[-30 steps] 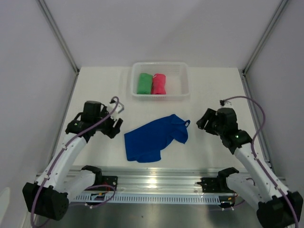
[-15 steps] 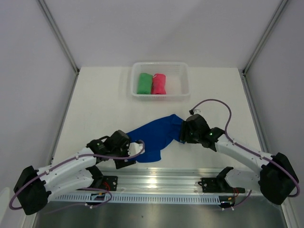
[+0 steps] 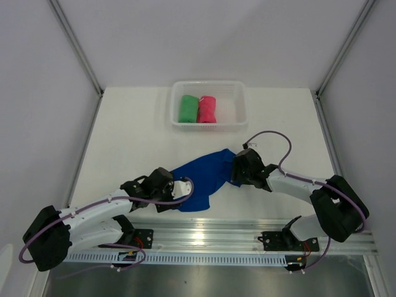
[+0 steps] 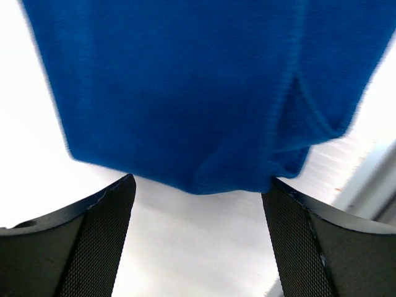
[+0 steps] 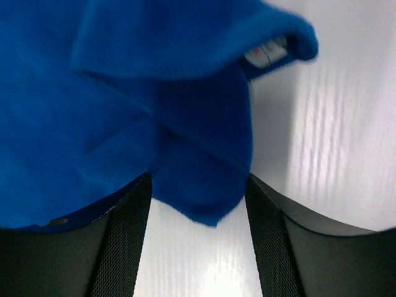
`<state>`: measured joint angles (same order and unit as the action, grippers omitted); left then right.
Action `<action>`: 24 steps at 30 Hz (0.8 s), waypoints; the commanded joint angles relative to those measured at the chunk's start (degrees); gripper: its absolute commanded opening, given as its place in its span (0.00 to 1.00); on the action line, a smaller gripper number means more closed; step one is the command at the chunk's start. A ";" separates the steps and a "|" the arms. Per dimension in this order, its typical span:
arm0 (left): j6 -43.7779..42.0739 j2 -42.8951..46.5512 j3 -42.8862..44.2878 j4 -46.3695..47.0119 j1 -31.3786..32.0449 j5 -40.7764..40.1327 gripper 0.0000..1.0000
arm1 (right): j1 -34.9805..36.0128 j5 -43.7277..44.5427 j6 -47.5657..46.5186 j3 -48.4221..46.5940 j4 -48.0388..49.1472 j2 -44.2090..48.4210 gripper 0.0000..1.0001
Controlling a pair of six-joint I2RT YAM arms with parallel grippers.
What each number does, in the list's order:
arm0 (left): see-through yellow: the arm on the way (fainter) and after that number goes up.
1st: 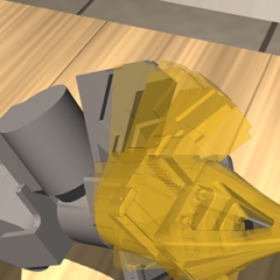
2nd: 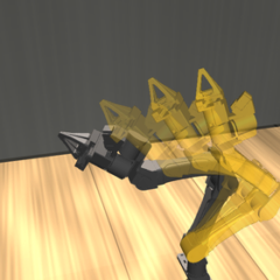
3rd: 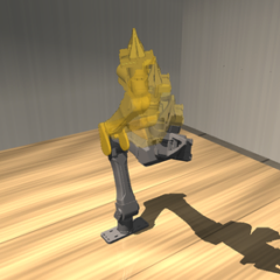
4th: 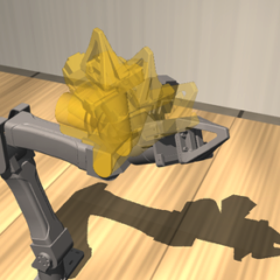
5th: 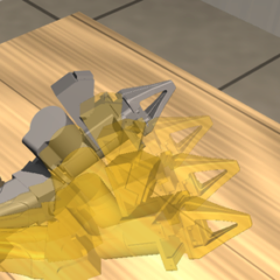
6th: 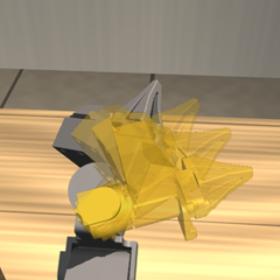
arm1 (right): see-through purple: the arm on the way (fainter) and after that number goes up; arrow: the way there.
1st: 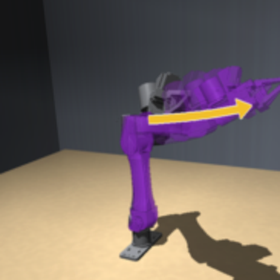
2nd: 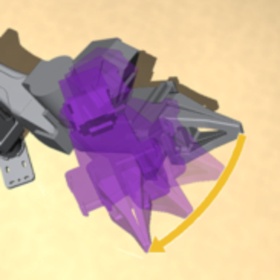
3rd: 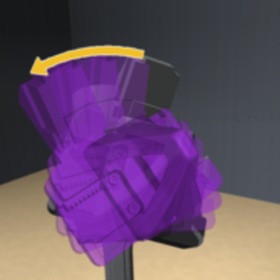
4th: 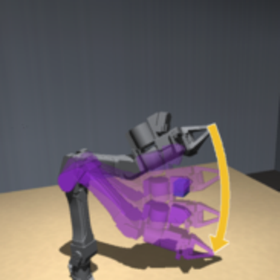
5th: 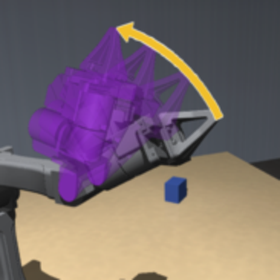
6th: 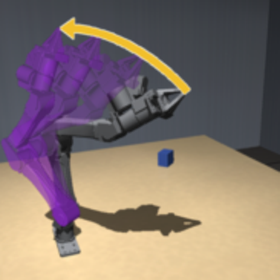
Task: Roll the towels
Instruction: Flatten the towel
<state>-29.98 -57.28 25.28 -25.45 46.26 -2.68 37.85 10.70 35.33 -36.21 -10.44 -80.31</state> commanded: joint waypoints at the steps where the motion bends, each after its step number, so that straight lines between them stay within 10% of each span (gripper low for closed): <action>1: -1.04 1.46 0.56 -1.69 0.41 7.32 0.84 | -0.67 -1.47 0.35 1.75 6.03 -3.70 0.64; 9: -1.67 8.58 1.44 -9.08 0.41 12.17 0.86 | -0.76 -3.75 0.27 0.97 6.84 -3.72 0.00; 17: 0.62 3.58 4.34 -8.48 0.67 17.09 0.88 | 1.18 -1.65 -1.58 -5.45 -2.30 13.14 0.00; 24: 3.43 -4.93 5.04 -1.01 0.67 4.45 0.82 | 1.44 -0.42 -3.16 -7.30 -3.98 17.56 0.00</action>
<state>-28.88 -58.33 27.83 -30.61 46.54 6.90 38.87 8.54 33.78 -42.19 -12.08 -63.13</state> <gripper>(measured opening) 0.836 0.009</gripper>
